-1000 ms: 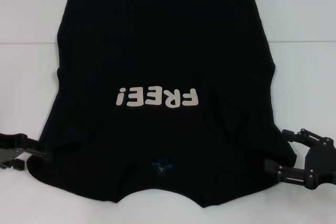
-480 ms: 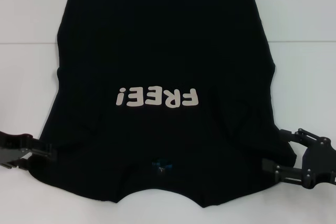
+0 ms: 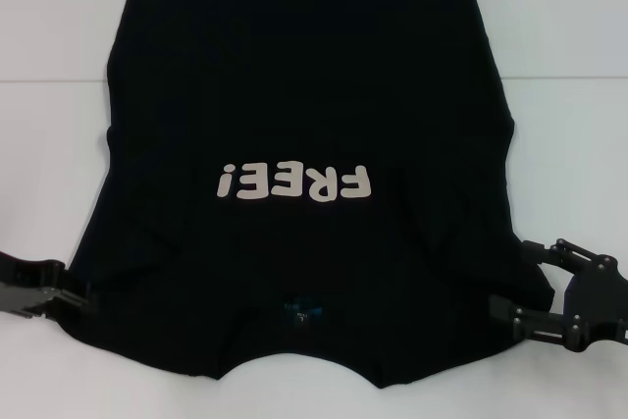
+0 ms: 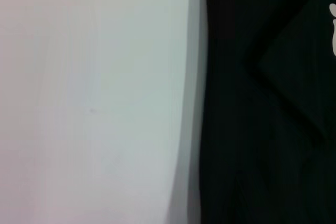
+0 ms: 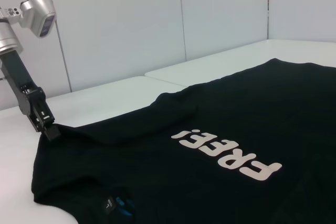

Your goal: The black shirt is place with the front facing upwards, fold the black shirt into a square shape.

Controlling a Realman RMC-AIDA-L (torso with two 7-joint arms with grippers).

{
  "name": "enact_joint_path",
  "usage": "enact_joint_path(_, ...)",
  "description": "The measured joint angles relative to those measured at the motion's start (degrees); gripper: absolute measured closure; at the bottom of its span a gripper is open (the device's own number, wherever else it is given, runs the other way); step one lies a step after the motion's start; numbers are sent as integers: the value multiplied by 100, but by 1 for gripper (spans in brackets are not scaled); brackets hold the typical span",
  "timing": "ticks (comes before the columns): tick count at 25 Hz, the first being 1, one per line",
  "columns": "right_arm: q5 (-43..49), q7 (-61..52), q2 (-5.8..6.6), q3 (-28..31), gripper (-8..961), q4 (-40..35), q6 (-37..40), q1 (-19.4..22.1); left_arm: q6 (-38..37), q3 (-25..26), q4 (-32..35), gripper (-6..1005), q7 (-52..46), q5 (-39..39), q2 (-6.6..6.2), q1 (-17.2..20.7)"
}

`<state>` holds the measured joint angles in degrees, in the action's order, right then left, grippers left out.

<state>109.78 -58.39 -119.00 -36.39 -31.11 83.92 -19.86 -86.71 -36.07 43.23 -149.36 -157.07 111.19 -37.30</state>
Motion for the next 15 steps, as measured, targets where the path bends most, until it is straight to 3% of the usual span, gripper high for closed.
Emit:
enact_joint_path(6,0,-2,0,4,7,6,0,-8,-6,-12,24,611,8,0,7,1)
enact_joint_path(15,-1,-35,0,9,7,9,15,5,-49,-4,28,870,188,59,8,12)
